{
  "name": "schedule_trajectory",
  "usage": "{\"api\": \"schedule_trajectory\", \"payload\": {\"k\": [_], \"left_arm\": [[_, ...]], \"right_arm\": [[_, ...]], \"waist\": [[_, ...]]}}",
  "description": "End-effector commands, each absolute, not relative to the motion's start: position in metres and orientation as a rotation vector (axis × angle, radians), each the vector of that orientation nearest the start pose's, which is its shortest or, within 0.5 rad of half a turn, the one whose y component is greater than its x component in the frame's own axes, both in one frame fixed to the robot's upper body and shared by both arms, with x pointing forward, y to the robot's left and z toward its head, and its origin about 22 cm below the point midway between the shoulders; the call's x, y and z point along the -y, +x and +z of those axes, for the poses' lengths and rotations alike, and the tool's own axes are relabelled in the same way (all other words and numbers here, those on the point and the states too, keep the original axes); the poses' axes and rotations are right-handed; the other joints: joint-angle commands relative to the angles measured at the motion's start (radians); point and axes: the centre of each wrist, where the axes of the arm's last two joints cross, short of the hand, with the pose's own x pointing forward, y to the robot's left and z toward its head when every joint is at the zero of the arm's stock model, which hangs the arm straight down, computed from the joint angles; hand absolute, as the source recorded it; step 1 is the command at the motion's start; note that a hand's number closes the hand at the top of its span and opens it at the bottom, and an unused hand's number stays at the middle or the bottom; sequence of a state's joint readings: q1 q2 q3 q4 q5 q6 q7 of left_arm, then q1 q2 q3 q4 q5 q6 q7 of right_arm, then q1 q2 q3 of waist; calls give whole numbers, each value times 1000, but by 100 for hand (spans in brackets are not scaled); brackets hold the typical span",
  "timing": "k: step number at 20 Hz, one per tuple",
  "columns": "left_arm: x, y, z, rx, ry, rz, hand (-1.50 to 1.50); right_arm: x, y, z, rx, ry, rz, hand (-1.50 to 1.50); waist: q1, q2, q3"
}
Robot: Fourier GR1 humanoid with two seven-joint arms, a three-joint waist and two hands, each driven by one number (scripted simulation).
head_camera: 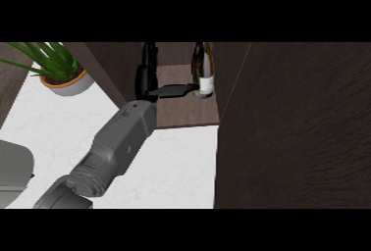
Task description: Pick up the wine, place it into the cabinet and close the cabinet
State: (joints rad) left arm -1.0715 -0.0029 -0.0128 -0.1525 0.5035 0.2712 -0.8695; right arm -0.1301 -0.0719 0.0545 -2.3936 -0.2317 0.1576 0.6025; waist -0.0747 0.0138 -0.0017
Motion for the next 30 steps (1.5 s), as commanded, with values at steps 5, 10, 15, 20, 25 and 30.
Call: {"api": "schedule_trajectory", "payload": {"k": [5, 10, 15, 20, 25, 30], "left_arm": [[-124, 395, -29, 1863, -11, 253, -150], [-111, 370, -42, 1831, -50, 192, -150], [-75, 339, -30, 1851, -64, 203, -150], [-57, 298, -32, 1878, -73, 179, -150], [-42, 245, -23, 1885, -122, 201, -150], [-45, 218, 3, 1894, -127, 249, -150]], "right_arm": [[207, 151, 206, 1900, 347, 338, -150], [212, 159, 202, 1907, 305, 293, -150], [213, 164, 202, 1915, 294, 280, -150], [230, 156, 195, 1948, 287, 273, -150], [230, 139, 201, 1912, 261, 287, -150], [221, 152, 204, 1918, 280, 255, -150]], "waist": [[12, -16, 1], [34, -22, 1], [55, -17, 1], [67, -17, 2], [76, -21, 2], [84, -20, 2]]}}
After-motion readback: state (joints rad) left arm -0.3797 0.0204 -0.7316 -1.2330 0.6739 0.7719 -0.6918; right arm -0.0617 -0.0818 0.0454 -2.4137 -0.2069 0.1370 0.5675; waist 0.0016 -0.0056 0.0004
